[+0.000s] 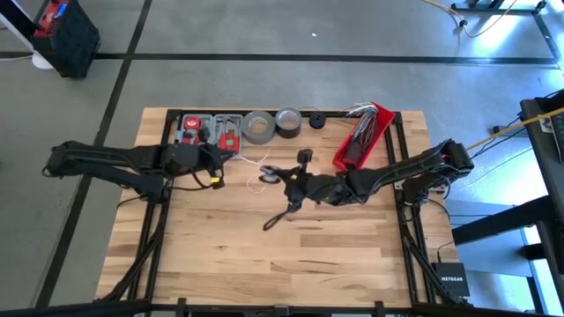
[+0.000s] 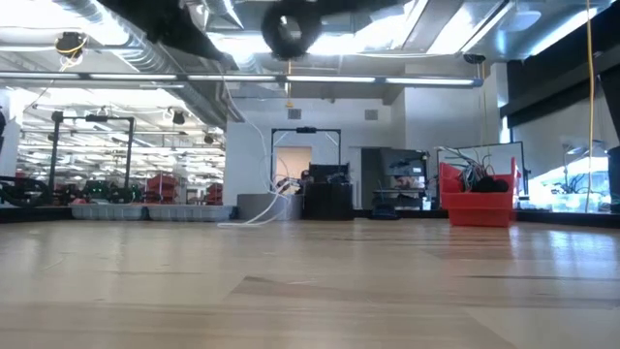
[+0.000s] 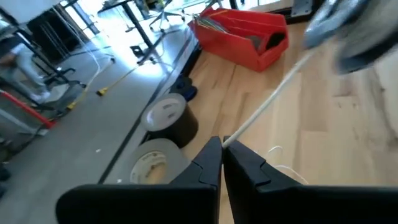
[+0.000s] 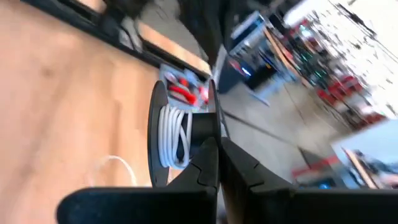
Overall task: Coil cords
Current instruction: Coil the white wire onto the black spool
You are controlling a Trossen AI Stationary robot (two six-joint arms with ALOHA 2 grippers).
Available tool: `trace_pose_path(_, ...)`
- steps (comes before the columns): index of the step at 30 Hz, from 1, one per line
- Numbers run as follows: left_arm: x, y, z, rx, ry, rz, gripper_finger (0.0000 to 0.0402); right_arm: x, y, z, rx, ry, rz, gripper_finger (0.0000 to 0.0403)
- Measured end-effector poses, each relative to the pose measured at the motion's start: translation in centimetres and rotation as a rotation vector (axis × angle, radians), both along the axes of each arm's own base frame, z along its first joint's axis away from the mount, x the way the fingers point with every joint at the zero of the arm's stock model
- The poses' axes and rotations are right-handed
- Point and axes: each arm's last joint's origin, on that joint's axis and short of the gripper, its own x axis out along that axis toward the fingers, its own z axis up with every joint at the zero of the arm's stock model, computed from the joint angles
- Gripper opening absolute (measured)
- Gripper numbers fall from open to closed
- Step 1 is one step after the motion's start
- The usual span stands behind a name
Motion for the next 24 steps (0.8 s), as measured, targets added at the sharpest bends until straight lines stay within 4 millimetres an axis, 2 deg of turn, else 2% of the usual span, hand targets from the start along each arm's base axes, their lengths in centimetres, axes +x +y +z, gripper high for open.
trace_pose_path(6, 0.0, -0.5, 0.2, -0.056, -0.033, -0.095, 0.0002, 0.5, -2.5, -1.9, -0.001, 0.032, -0.118, 0.0005)
trace_pose_path(13, 2.3, -1.9, 0.5, -0.097, -0.136, -0.296, 0.0003, 2.5, -4.8, -3.5, 0.028, -0.045, -0.182, 0.0005)
trace_pose_path(19, 5.3, -2.5, -0.8, -0.081, -0.157, -0.328, 0.0006, 3.5, -5.3, -3.6, 0.058, -0.160, -0.192, 0.0005)
trace_pose_path(24, 7.2, -2.3, -1.9, -0.079, -0.175, -0.316, 0.0007, 3.9, -5.0, -2.7, 0.155, -0.276, -0.084, 0.0005)
